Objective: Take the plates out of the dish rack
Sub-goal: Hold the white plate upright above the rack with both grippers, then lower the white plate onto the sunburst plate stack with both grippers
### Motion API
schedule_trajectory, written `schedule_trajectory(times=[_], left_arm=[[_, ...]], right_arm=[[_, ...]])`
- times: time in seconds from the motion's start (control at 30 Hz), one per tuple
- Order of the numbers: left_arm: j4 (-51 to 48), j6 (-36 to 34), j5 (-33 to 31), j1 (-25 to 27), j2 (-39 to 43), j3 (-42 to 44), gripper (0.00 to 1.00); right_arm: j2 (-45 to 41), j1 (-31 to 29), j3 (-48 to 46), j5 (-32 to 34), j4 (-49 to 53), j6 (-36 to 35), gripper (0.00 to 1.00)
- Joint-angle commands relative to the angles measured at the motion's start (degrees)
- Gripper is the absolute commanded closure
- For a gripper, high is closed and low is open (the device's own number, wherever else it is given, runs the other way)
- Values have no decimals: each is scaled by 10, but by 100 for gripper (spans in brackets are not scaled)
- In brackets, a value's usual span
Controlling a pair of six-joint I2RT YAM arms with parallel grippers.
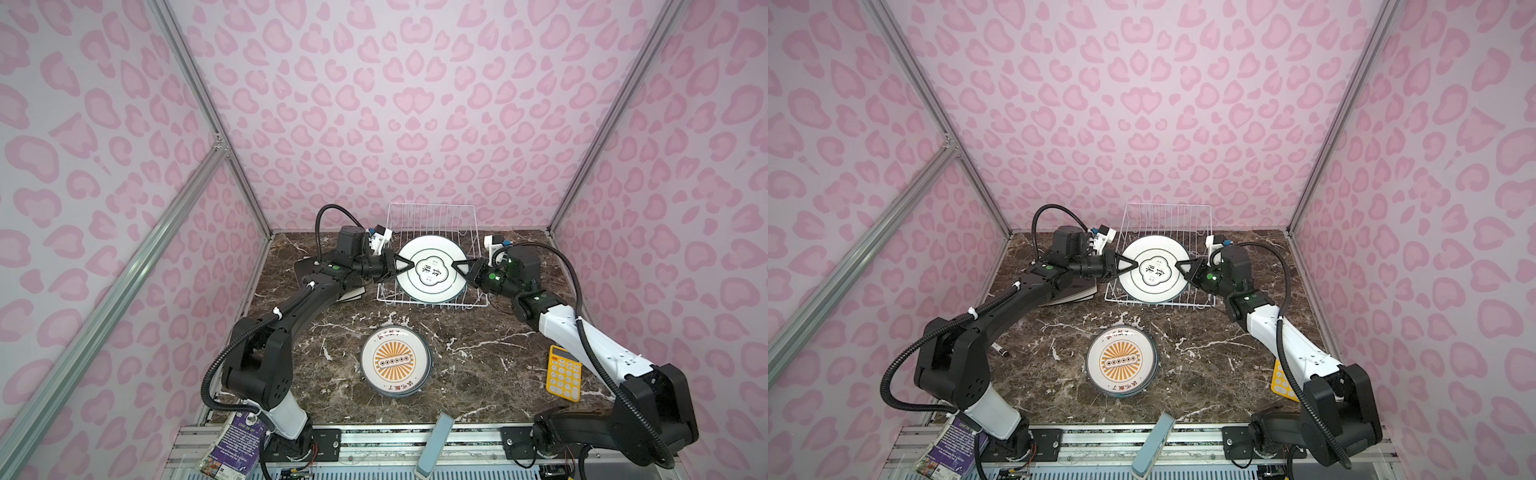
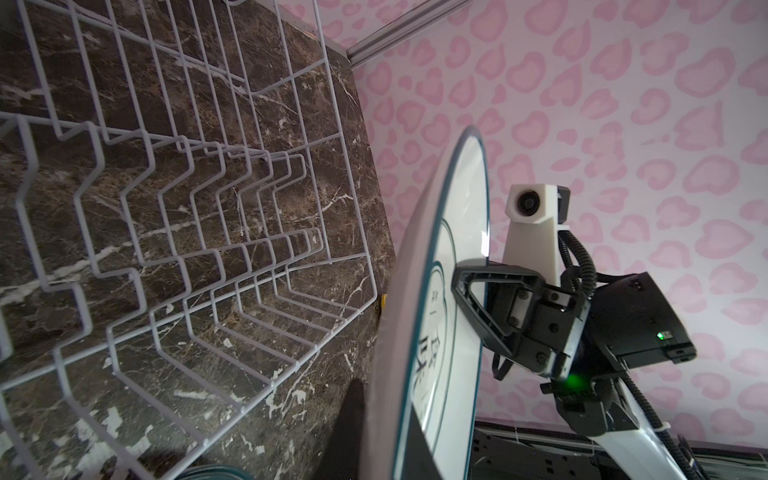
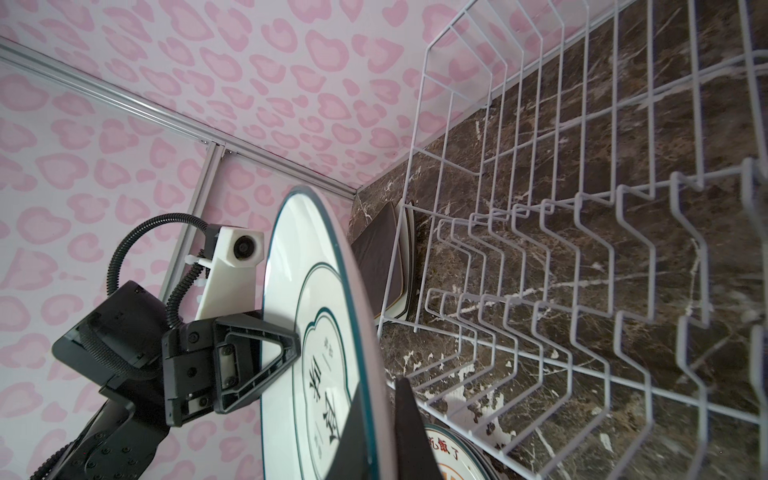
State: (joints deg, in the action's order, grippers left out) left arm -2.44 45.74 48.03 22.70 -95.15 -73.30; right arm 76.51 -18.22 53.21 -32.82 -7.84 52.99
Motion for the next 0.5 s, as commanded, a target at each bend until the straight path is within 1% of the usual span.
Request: schedule_trajectory(times=[0.0, 0.1, 0.17, 0.2, 0.23, 0.27, 0.37, 0.47], left_arm=[[16, -23, 4, 4, 5, 6, 96], [16, -20, -6, 4, 11, 12, 96], [17, -18, -15, 4, 20, 19, 96], [18, -16, -21, 5, 23, 23, 96], [21, -14, -29, 4, 30, 29, 96], [25, -11, -35, 4, 36, 34, 96], [33, -1, -51, 4, 53, 51, 96], [34, 7, -65, 3, 72, 63, 96]], right_arm=[[3, -4, -2, 1, -25, -18, 97], [1, -4, -2, 5, -25, -30, 95], [-2, -4, -2, 5, -26, -38, 90], [-3, -4, -3, 6, -26, -42, 85], [-5, -4, -3, 9, -25, -47, 76], [-7, -4, -3, 11, -22, -55, 69], [-16, -4, -3, 16, -8, -86, 57], [-35, -4, -7, 32, 4, -126, 48]])
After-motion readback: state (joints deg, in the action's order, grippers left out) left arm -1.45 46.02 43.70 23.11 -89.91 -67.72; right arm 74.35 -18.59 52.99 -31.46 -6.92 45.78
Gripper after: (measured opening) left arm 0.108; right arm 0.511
